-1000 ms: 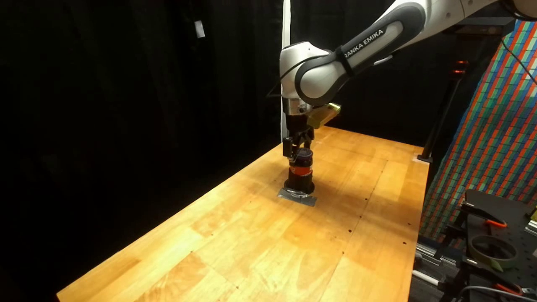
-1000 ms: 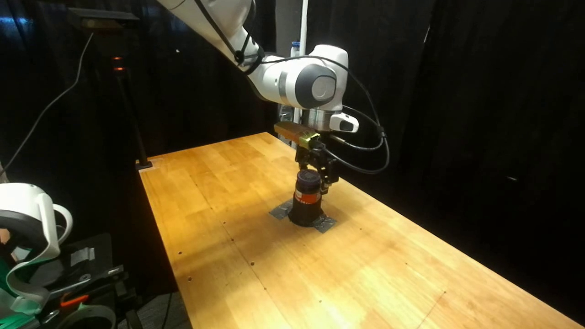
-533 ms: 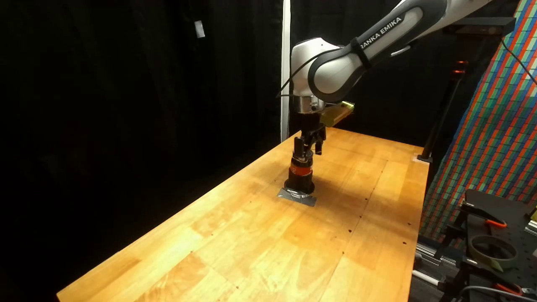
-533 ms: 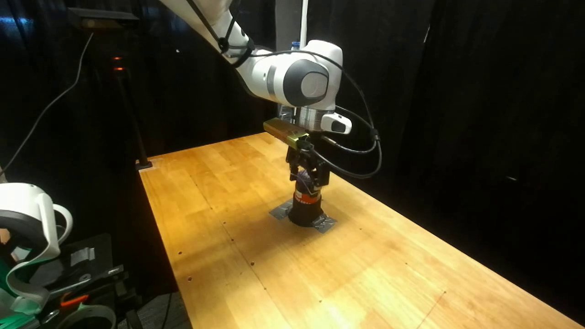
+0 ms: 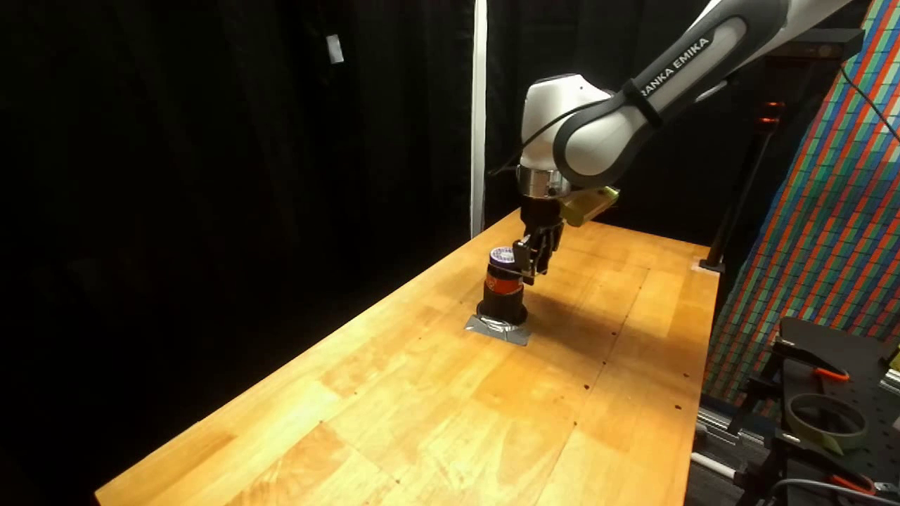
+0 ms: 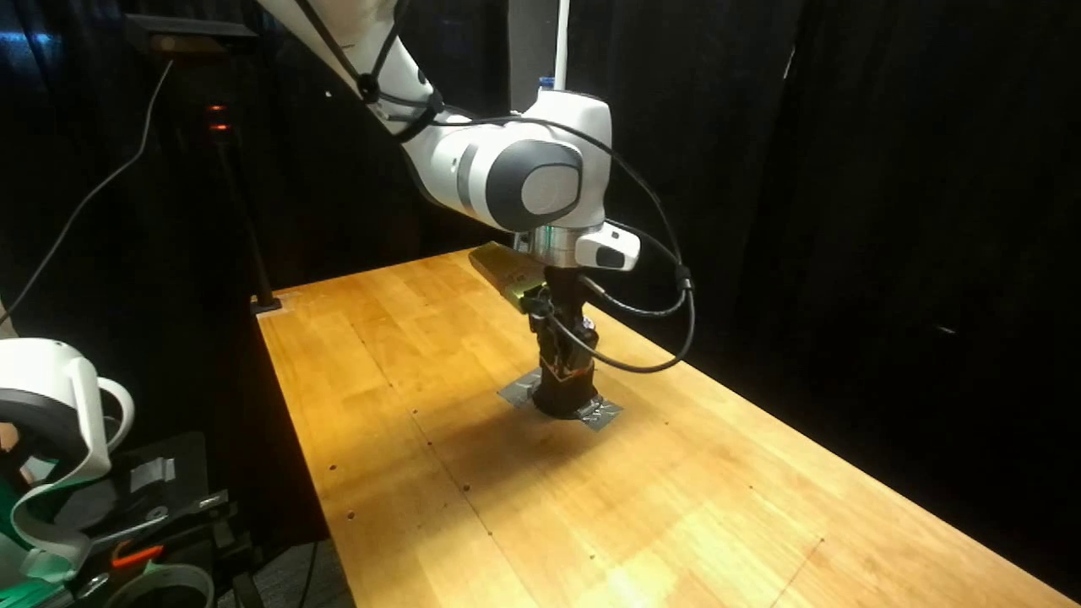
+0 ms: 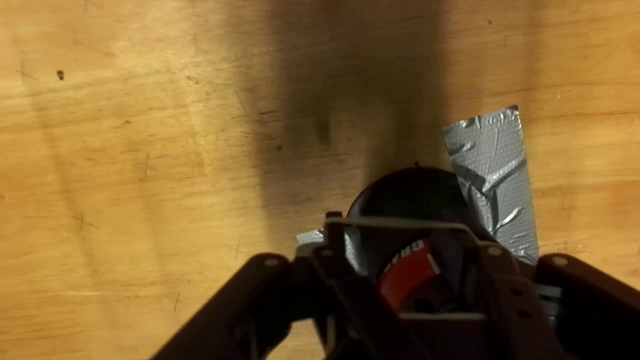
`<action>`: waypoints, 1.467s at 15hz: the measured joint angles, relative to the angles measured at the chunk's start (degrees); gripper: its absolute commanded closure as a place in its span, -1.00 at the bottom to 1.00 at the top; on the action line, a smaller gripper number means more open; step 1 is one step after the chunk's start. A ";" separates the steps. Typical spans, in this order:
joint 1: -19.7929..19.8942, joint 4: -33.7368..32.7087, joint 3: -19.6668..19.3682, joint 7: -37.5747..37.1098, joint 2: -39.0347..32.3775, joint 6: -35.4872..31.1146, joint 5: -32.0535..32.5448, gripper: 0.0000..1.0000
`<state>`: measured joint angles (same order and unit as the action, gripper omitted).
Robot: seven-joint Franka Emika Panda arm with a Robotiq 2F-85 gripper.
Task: Put the rubber band around the brown cup
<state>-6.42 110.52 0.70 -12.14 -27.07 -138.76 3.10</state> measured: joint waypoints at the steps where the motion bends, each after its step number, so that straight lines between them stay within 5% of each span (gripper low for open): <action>1: 0.00 2.21 -0.16 -0.57 0.89 -3.65 0.00 0.73; 5: -0.26 12.10 -1.14 -2.33 4.82 -20.85 0.10 0.96; 13: -6.10 25.20 -7.98 -2.85 6.61 -57.02 2.22 0.83; 17: -6.83 28.77 -7.57 -1.56 5.78 -65.50 1.51 0.87; 22: -0.73 30.90 -0.71 1.13 5.57 -68.12 0.14 0.86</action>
<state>-7.15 141.42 -0.01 -11.00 -21.51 -206.88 3.24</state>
